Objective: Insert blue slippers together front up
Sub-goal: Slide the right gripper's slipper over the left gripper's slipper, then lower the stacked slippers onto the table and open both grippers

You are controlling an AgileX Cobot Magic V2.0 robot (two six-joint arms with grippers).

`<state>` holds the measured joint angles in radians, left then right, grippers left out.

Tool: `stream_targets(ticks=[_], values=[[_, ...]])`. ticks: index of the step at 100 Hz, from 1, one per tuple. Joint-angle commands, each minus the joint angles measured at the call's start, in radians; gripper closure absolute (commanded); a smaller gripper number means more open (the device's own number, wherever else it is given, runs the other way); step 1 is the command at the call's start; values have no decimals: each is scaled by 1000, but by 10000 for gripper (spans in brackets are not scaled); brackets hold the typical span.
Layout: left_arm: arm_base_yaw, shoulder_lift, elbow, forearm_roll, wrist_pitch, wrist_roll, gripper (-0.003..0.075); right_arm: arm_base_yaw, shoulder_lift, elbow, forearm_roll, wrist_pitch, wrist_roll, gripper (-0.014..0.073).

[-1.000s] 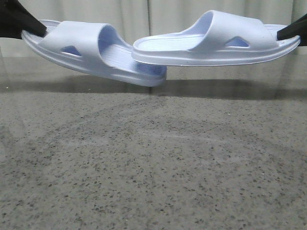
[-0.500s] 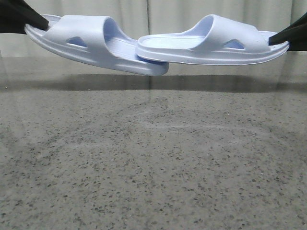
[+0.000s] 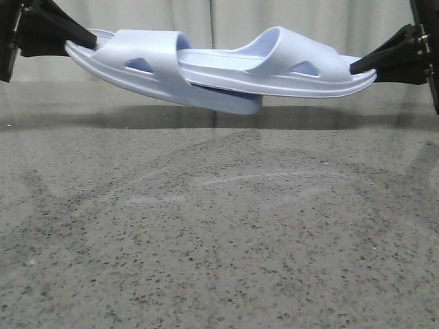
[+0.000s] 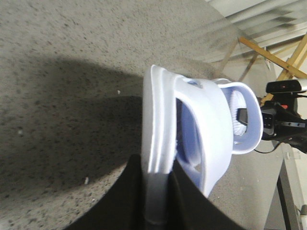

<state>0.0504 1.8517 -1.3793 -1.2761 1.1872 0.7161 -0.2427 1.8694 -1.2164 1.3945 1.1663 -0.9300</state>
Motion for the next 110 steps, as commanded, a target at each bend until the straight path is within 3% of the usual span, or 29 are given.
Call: stream_targets(ticks=[1, 43, 69, 78, 95, 110], values=[[-23, -45, -31, -112, 80, -6, 704, 26, -27, -45, 57, 143, 16, 700], [-93, -13, -31, -122, 80, -9, 704, 176, 45, -170, 33, 143, 95, 700], [-90, -12, -31, -110, 80, -9, 704, 177, 49, -195, 17, 143, 112, 694], [-90, -12, -31, -96, 80, -9, 704, 171, 49, -195, -9, 143, 113, 629], [-77, -12, -31, 1, 80, -9, 703, 150, 49, -195, -24, 143, 120, 413], [-55, -12, -31, 75, 80, -9, 644, 108, 23, -195, -27, 143, 120, 368]])
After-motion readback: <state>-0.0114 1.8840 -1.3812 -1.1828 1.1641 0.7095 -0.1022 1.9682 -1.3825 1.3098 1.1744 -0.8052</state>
